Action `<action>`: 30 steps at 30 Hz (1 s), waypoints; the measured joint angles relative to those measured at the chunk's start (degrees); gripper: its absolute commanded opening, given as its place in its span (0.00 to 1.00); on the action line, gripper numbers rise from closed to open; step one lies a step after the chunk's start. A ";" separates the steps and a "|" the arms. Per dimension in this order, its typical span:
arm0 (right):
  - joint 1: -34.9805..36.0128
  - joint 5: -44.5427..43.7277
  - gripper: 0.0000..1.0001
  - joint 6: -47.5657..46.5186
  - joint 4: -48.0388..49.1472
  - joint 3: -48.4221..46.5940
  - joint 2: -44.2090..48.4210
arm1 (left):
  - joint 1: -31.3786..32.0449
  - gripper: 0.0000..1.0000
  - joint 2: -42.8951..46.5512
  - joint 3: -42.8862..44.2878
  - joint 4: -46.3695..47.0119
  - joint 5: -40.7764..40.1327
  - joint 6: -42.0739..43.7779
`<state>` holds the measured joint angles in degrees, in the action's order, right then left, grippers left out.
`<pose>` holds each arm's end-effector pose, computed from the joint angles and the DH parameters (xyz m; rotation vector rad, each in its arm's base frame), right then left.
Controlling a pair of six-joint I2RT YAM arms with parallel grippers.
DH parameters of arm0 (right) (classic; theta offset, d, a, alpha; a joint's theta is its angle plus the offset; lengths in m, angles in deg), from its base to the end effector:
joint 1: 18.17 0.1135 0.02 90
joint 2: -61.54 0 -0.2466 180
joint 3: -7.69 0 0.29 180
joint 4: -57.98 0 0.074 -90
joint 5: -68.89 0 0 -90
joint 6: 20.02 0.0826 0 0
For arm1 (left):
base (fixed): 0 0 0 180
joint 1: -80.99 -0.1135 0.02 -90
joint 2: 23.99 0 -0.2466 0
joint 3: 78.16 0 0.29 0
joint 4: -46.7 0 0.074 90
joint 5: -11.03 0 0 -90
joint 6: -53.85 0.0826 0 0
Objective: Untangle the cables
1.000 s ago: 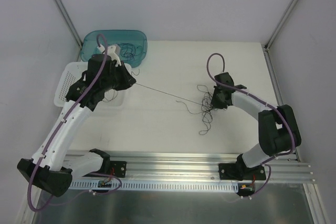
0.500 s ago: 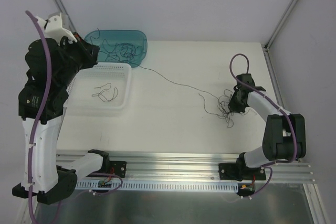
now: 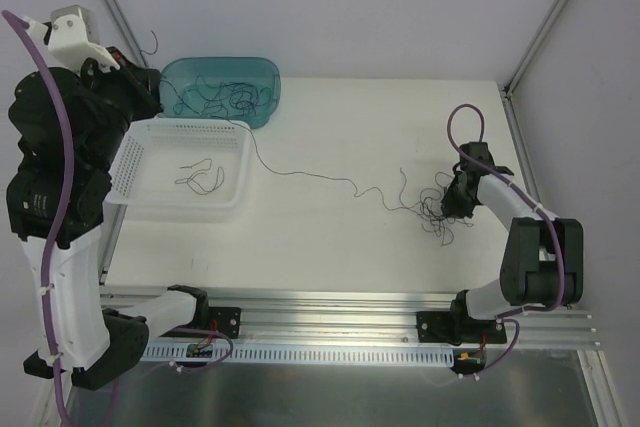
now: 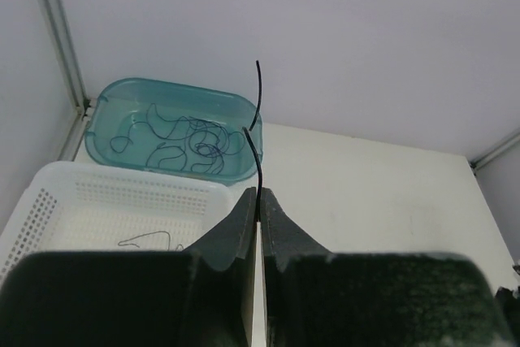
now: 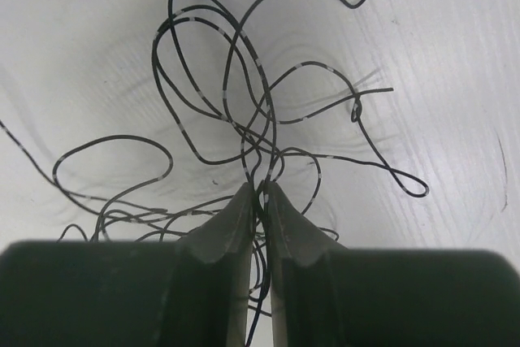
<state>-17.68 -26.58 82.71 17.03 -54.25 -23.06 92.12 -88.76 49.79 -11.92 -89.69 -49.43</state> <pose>0.3339 -0.0050 0.1073 0.3147 2.6545 -0.0547 0.1996 -0.0236 0.6077 -0.1791 1.4852 -0.2043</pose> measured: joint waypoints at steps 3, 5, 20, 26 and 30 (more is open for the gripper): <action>0.00 1.22 0.23 -0.15 -0.11 0.20 0.39 | 0.00 0.00 0.81 -4.35 0.46 5.81 -0.11; 0.04 2.08 0.29 -0.46 -0.20 0.20 0.94 | 0.00 0.00 1.42 -9.64 1.55 11.21 -0.44; 8.85 3.39 0.67 -3.02 -3.08 0.20 8.92 | 16.98 0.39 -5.75 -45.86 13.16 23.50 -5.60; 10.93 3.30 0.82 -2.95 -4.61 0.20 15.45 | 24.50 0.84 -14.62 -50.07 19.91 20.20 -10.67; 10.97 3.13 0.94 -2.62 -4.90 0.83 19.87 | 31.67 0.88 -22.18 -45.55 23.85 16.44 -13.81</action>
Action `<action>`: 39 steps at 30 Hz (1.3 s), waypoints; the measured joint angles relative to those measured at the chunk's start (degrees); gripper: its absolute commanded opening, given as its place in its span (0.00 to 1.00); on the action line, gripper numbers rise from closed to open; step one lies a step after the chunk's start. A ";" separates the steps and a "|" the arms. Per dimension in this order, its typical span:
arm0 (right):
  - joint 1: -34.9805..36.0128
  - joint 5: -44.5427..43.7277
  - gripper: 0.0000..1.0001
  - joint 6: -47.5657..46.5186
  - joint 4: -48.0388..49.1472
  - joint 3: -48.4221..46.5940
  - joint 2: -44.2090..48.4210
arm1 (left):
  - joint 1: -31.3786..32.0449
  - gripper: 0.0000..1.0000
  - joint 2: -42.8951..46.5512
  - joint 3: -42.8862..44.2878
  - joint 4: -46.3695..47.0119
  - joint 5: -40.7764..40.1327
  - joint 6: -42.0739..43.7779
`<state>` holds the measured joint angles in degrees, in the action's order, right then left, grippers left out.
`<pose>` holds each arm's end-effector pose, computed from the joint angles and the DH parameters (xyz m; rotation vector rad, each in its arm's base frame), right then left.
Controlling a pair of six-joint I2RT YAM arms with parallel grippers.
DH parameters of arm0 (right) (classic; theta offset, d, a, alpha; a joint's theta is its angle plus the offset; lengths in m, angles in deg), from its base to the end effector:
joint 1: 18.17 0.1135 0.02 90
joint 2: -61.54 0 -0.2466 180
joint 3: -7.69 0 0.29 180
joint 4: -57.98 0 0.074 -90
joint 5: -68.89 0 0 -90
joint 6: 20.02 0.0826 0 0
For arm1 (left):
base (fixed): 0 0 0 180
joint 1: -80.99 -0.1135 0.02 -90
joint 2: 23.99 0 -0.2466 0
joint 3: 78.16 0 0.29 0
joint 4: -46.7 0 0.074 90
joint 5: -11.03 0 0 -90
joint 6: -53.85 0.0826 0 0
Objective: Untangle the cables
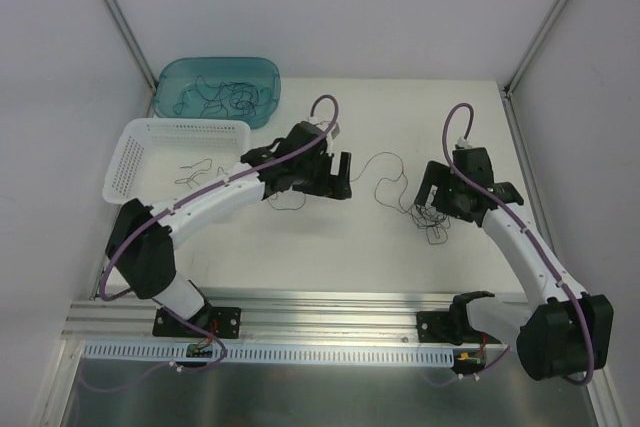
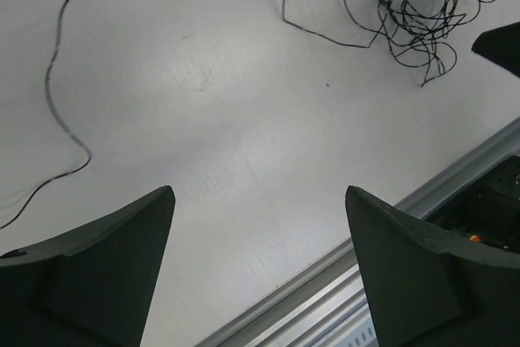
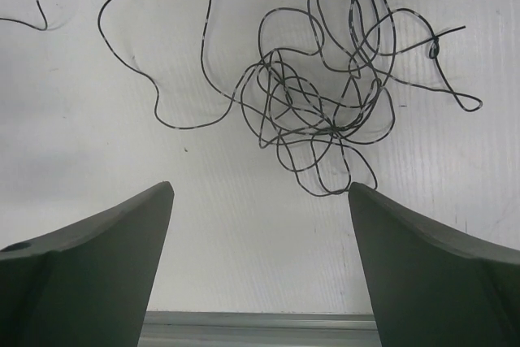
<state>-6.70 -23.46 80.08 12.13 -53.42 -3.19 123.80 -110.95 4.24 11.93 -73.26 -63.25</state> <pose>0.3004 0.0575 0.1992 -0.0107 2.4368 0.1193 0.3002 -0.2893 0.2377 0.3789 2.3375 -0.7389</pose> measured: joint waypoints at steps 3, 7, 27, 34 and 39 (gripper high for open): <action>0.04 0.11 0.99 0.72 -0.07 1.57 3.52 | 3.78 0.86 -7.19 5.84 3.30 -2.71 -1.31; 0.07 0.52 0.97 1.77 -0.28 3.85 6.97 | 6.91 0.82 -17.11 13.00 6.69 -6.82 -2.67; 0.15 3.30 0.97 2.73 0.28 4.92 8.87 | 8.92 0.21 -41.35 25.38 14.97 -16.63 -1.53; 0.15 3.10 0.97 3.41 3.91 5.57 2.34 | 9.01 0.00 -41.77 24.00 17.38 -16.94 -0.28; 0.22 2.10 0.98 4.68 7.93 5.95 -5.84 | 9.01 0.00 -36.17 16.68 17.57 -17.84 0.85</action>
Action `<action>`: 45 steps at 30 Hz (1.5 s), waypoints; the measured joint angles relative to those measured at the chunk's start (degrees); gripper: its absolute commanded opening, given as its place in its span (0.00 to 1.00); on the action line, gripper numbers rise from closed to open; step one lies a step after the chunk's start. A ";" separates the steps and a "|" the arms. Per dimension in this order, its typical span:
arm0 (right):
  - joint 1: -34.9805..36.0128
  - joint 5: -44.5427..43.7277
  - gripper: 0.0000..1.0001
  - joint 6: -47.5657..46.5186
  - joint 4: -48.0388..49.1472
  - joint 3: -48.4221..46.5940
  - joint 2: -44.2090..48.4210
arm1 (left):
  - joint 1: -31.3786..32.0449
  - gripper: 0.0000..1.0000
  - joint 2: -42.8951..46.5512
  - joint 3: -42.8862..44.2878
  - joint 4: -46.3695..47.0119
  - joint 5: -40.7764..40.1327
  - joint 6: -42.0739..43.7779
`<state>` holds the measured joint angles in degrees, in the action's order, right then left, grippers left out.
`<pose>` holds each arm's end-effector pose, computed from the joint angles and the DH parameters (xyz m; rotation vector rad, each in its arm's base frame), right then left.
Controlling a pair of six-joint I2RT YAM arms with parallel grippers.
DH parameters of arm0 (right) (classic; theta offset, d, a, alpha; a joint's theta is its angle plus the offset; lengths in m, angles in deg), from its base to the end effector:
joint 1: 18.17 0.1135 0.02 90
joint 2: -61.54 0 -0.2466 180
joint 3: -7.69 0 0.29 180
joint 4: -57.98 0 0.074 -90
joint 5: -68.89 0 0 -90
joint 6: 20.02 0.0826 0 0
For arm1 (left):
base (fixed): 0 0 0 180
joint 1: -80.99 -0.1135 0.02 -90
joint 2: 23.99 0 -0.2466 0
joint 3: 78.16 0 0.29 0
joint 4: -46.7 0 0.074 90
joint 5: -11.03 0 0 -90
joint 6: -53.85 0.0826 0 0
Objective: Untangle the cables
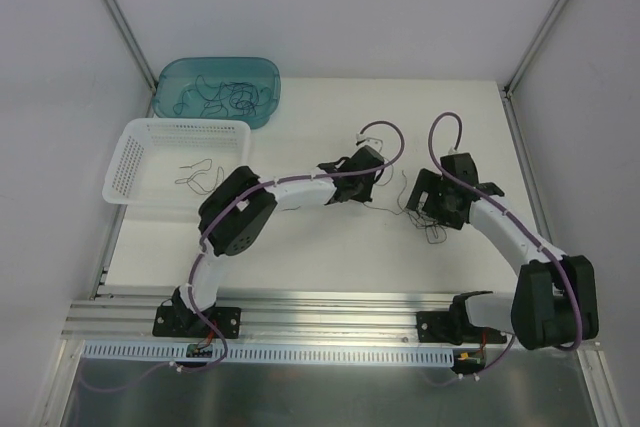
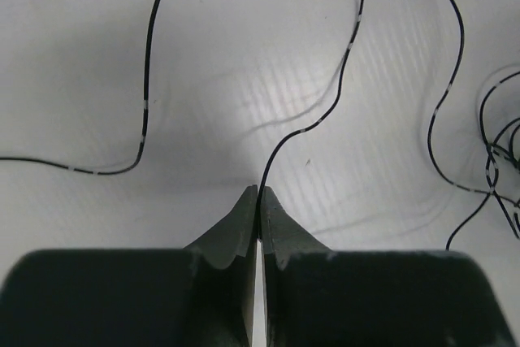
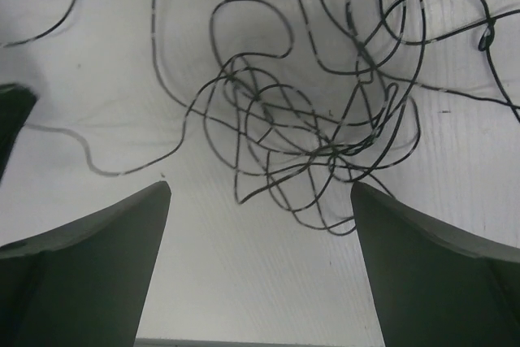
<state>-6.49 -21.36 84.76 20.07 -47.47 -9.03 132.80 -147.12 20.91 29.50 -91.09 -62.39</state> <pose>0.3047 0.0626 0.1434 0.0697 2.5102 0.1852 0.3450 -0.4105 0.0997 0.4035 2.2810 -0.4691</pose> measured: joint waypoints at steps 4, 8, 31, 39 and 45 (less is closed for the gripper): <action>0.00 -1.27 0.97 1.25 2.82 0.33 -6.34 | 0.00 0.00 8.46 -6.36 -0.81 -0.26 0.87; 0.00 -2.67 0.87 2.21 4.72 0.57 -10.67 | 0.00 0.00 19.63 -11.02 -1.46 -0.28 2.01; -2.03 -9.53 0.70 2.82 1.95 0.70 -10.56 | -8.15 0.00 53.22 1.55 -24.15 4.87 7.52; -0.98 -9.49 1.00 -0.02 -3.45 -0.35 -1.29 | -11.06 0.00 54.10 15.47 -28.13 8.37 10.64; 0.98 -8.26 0.97 -2.38 -6.95 -0.94 6.21 | -14.38 0.00 52.81 24.44 -29.07 5.77 15.08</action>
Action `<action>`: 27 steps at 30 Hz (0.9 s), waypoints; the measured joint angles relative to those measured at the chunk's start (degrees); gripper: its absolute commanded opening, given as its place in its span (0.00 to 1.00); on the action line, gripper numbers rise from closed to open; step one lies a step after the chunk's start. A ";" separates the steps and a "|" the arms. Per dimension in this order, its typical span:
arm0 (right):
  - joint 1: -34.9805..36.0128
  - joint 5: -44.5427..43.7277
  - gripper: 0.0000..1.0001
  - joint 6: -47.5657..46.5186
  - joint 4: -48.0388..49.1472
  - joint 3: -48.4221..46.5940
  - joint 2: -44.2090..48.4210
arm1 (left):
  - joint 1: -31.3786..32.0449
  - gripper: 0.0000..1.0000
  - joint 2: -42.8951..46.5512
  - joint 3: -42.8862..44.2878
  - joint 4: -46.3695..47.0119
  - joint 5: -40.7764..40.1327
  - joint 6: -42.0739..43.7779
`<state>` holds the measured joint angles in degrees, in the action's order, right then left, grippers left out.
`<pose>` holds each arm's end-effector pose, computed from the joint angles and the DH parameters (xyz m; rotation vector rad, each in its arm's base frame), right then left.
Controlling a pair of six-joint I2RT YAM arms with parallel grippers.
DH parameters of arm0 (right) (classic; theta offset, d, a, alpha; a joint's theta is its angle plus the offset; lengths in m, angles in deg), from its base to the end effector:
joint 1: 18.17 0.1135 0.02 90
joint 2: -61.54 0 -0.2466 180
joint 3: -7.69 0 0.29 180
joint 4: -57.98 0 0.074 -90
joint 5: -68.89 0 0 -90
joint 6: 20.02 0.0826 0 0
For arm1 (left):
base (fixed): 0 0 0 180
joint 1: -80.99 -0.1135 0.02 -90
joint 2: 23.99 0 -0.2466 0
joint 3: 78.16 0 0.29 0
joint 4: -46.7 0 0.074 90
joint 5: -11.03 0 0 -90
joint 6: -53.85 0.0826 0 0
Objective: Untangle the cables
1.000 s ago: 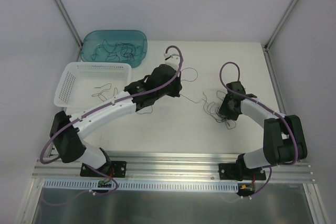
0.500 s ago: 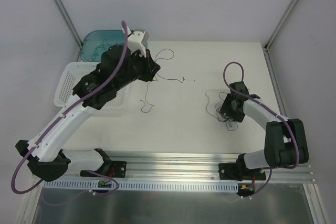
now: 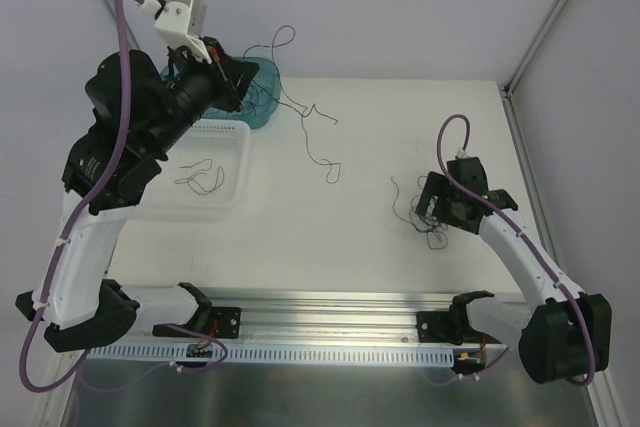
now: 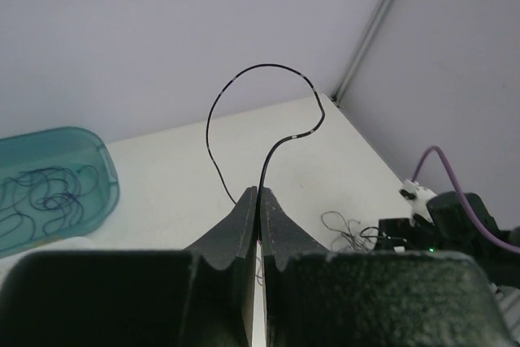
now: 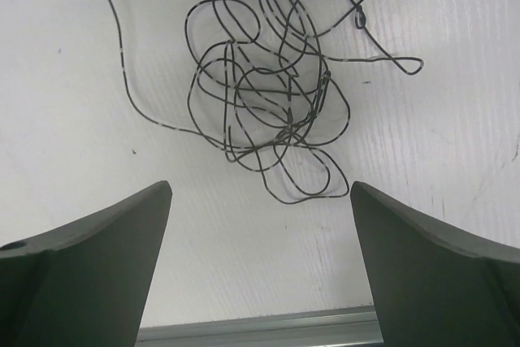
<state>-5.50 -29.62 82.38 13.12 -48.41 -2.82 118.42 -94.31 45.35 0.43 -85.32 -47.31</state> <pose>0.2892 0.0525 0.1696 0.0557 2.4828 -0.0006 0.2165 -0.1542 0.5967 0.2456 1.4594 -0.6113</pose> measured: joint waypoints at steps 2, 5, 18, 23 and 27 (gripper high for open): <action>0.48 0.42 0.97 -0.76 -1.38 0.00 2.40 | -1.05 0.00 -0.63 2.69 -0.57 -1.22 1.31; 0.90 1.16 0.97 -1.75 -3.23 -0.02 5.81 | -2.01 0.00 -1.73 6.82 -0.98 -4.87 4.20; 1.20 4.13 0.97 -3.17 -6.93 -0.02 11.50 | -23.61 0.00 -2.29 2.14 0.09 -10.56 10.97; 1.25 4.87 0.97 -3.67 -7.06 -0.02 12.15 | -35.63 0.00 -2.25 -13.75 4.22 -7.30 8.46; 1.27 4.96 0.97 -3.93 -7.06 0.04 12.39 | -42.66 0.13 -2.45 -27.15 7.45 -5.62 5.20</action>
<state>-4.23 -24.66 78.45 6.06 -48.37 9.57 75.75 -96.76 18.20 7.89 -90.94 -42.11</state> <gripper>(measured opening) 0.971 0.035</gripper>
